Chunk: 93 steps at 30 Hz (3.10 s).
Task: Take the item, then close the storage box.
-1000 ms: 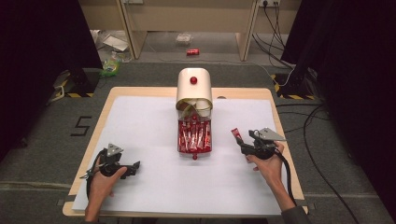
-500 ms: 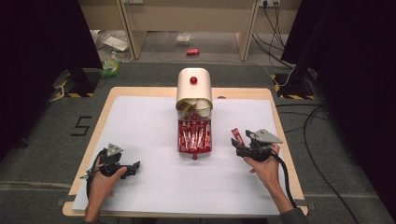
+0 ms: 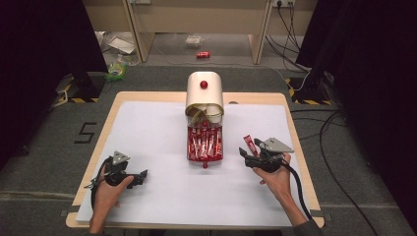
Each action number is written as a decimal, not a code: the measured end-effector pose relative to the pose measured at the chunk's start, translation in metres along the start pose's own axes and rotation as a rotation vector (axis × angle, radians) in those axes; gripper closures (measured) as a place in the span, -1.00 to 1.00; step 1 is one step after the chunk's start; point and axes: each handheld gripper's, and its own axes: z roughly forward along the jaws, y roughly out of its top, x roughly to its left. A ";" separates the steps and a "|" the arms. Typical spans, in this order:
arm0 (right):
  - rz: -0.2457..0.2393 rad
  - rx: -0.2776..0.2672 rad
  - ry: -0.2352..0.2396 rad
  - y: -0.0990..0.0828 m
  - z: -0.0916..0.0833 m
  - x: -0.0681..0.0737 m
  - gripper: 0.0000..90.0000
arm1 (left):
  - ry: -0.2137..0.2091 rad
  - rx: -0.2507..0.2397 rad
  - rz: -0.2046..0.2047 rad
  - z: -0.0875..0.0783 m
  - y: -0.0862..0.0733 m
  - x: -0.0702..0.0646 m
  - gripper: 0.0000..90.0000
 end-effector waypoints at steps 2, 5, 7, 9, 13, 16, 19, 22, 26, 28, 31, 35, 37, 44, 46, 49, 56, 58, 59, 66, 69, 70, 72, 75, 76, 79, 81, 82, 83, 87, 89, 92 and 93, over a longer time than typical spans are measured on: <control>-0.005 -0.002 0.003 0.000 0.000 0.002 -0.31 | 0.000 0.000 0.000 0.000 0.000 0.000 -1.00; -0.009 -0.004 0.012 0.000 0.001 0.004 -0.32 | 0.000 0.000 0.001 0.000 0.000 0.000 -1.00; -0.007 -0.002 0.017 0.000 0.001 0.006 -0.32 | 0.000 0.000 0.000 0.000 0.000 0.000 -1.00; -0.011 -0.007 0.022 -0.001 0.002 0.007 -0.32 | 0.000 0.000 0.000 0.000 0.000 0.000 -1.00; -0.010 -0.007 0.030 -0.001 0.002 0.010 -0.34 | 0.000 0.000 0.000 0.000 0.000 0.000 -1.00; -0.011 -0.006 0.039 -0.002 0.003 0.012 -0.35 | 0.000 0.000 0.000 0.000 0.000 0.000 -1.00; -0.015 -0.005 0.053 -0.003 0.003 0.016 -0.35 | 0.000 0.001 0.000 0.000 0.000 0.000 -1.00; -0.020 -0.003 0.061 -0.004 0.003 0.019 -0.36 | 0.000 0.000 0.000 0.000 0.000 0.000 -1.00; -0.021 0.002 0.076 -0.005 0.004 0.024 -0.36 | 0.000 0.000 0.000 0.000 0.000 0.000 -1.00; -0.024 0.001 0.081 -0.006 0.005 0.026 -0.36 | 0.000 0.000 0.000 0.000 0.000 0.000 -1.00; -0.023 0.005 0.084 -0.007 0.005 0.029 -0.37 | 0.000 0.001 0.000 0.000 0.000 0.000 -1.00; -0.027 0.004 0.092 -0.008 0.007 0.031 -0.37 | 0.000 0.000 0.000 0.000 0.000 0.000 -1.00; -0.026 0.005 0.096 -0.008 0.007 0.032 -0.37 | 0.000 0.001 0.001 0.000 0.000 0.000 -1.00; -0.033 0.012 0.114 -0.010 0.009 0.036 -0.39 | 0.001 0.001 0.001 0.000 0.000 0.000 -1.00; -0.034 0.017 0.117 -0.011 0.009 0.037 -0.39 | 0.001 0.001 0.000 0.000 0.000 0.000 -1.00; -0.035 0.020 0.126 -0.013 0.010 0.039 -0.40 | 0.001 0.001 0.001 0.000 0.000 0.000 -1.00; -0.041 0.025 0.138 -0.016 0.013 0.045 -0.42 | 0.002 0.001 0.001 0.000 0.000 0.000 -1.00; -0.048 0.027 0.140 -0.016 0.014 0.046 -0.42 | 0.002 0.001 0.002 0.000 0.000 0.000 -1.00; -0.049 0.029 0.142 -0.017 0.015 0.046 -0.42 | 0.002 0.001 0.001 0.000 0.000 0.000 -1.00; -0.049 0.034 0.137 -0.018 0.016 0.046 -0.44 | 0.002 0.001 0.001 0.000 0.000 0.000 -1.00; -0.051 0.037 0.137 -0.018 0.018 0.046 -0.44 | 0.002 0.001 0.002 0.000 0.000 0.000 -1.00; -0.051 0.036 0.136 -0.019 0.019 0.046 -0.44 | 0.002 0.001 0.002 0.000 0.000 0.000 -1.00; -0.051 0.037 0.135 -0.019 0.020 0.047 -0.44 | 0.002 0.000 0.003 0.000 0.000 0.000 -1.00; -0.063 0.045 0.130 -0.018 0.023 0.049 -0.45 | 0.002 0.001 0.002 0.000 0.000 0.000 -1.00; -0.067 0.042 0.127 -0.018 0.023 0.050 -0.45 | 0.002 0.001 0.002 0.000 0.000 0.000 -1.00; -0.083 0.037 0.121 -0.016 0.023 0.053 -0.45 | 0.002 0.001 0.002 0.000 0.000 0.000 -1.00; -0.092 0.039 0.121 -0.016 0.024 0.054 -0.45 | 0.002 0.001 0.002 0.000 0.000 0.000 -1.00; -0.090 0.041 0.118 -0.015 0.026 0.054 -0.45 | 0.002 0.001 0.001 0.000 0.000 0.000 -1.00; -0.094 0.043 0.119 -0.015 0.027 0.055 -0.45 | 0.001 0.001 0.001 0.000 0.000 0.000 -1.00; -0.106 0.050 0.118 -0.015 0.031 0.056 -0.44 | 0.001 0.001 0.002 0.000 0.000 0.000 -1.00; -0.104 0.054 0.116 -0.016 0.032 0.057 -0.44 | 0.002 0.001 0.002 0.000 0.000 0.000 -1.00; -0.107 0.057 0.115 -0.017 0.033 0.058 -0.44 | 0.001 0.001 0.002 0.000 0.000 0.000 -1.00; -0.108 0.057 0.114 -0.017 0.033 0.058 -0.44 | 0.002 0.000 0.002 0.000 0.000 0.000 -1.00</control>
